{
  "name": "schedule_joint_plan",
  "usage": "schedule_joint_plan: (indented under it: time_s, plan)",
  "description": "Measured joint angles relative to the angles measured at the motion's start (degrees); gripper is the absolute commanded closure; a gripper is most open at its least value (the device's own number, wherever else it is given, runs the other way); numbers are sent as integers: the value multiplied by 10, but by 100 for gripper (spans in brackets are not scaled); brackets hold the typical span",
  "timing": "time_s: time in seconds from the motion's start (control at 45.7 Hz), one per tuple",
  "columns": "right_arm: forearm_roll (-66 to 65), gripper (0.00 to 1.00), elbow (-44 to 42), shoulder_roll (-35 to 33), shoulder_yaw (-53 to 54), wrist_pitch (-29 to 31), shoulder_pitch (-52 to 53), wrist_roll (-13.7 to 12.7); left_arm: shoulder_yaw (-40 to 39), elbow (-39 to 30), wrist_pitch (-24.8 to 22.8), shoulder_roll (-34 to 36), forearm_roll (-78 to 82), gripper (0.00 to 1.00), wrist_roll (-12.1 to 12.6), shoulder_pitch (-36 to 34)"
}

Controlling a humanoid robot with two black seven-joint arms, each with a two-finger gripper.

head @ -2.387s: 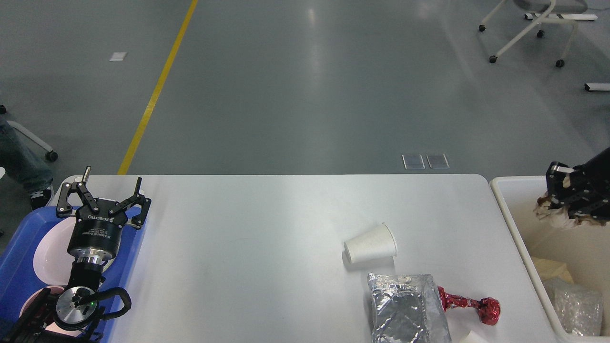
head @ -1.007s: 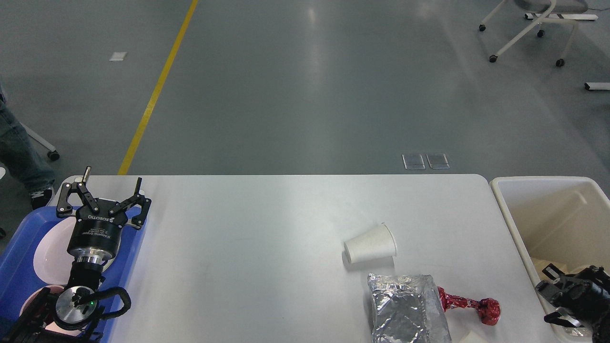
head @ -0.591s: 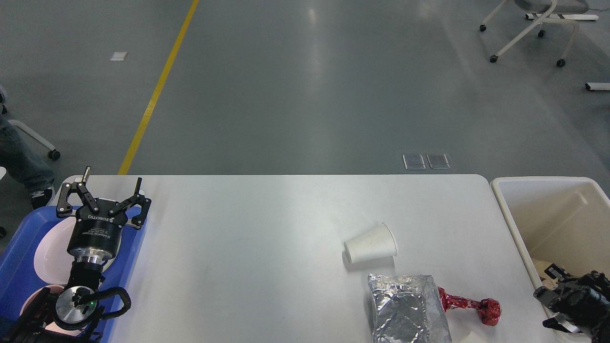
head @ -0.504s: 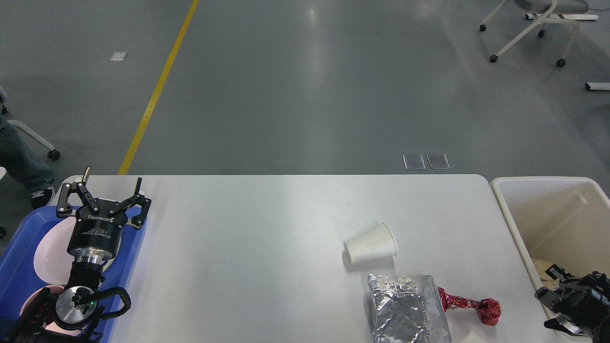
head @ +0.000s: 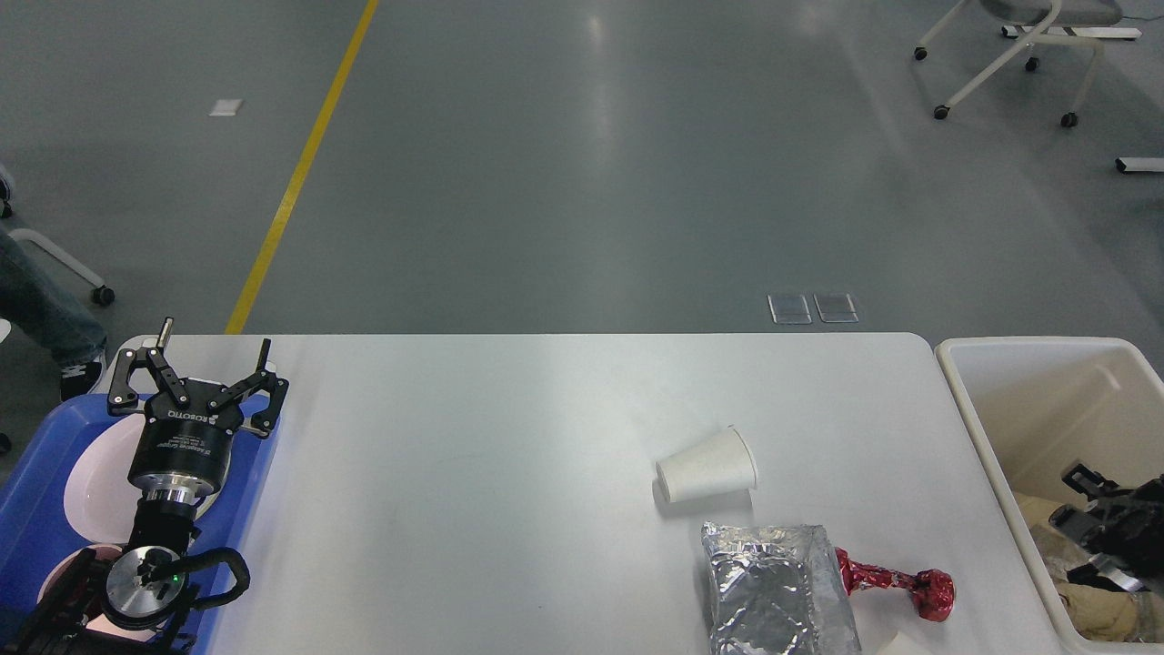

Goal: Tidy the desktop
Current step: 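Release the brown paper inside the cream bin with the right gripper, then raise the right gripper out of the bin and reach toward the foil bag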

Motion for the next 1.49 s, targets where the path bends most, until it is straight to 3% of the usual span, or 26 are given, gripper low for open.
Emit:
schedule_joint_plan:
  time_s: [0.175, 0.35, 0.547, 0.92, 1.226, 1.489]
  plan:
    - [-93, 0, 149, -61, -7, 37, 123, -5, 0, 0, 0, 0, 0, 3, 0, 0]
    - [-128, 0, 270, -85, -72, 158, 275, -7, 0, 0, 0, 0, 0, 4, 0, 0]
    - [-125, 0, 404, -48, -185, 289, 485, -6, 0, 0, 0, 0, 0, 3, 0, 0]
    - [-29, 0, 643, 8, -238, 531, 793, -6, 0, 0, 0, 0, 0, 3, 0, 0]
    - [42, 0, 786, 60, -238, 540, 978, -6, 0, 0, 0, 0, 0, 3, 0, 1]
    - [61, 0, 801, 66, -235, 518, 989, -6, 0, 0, 0, 0, 0, 3, 0, 1]
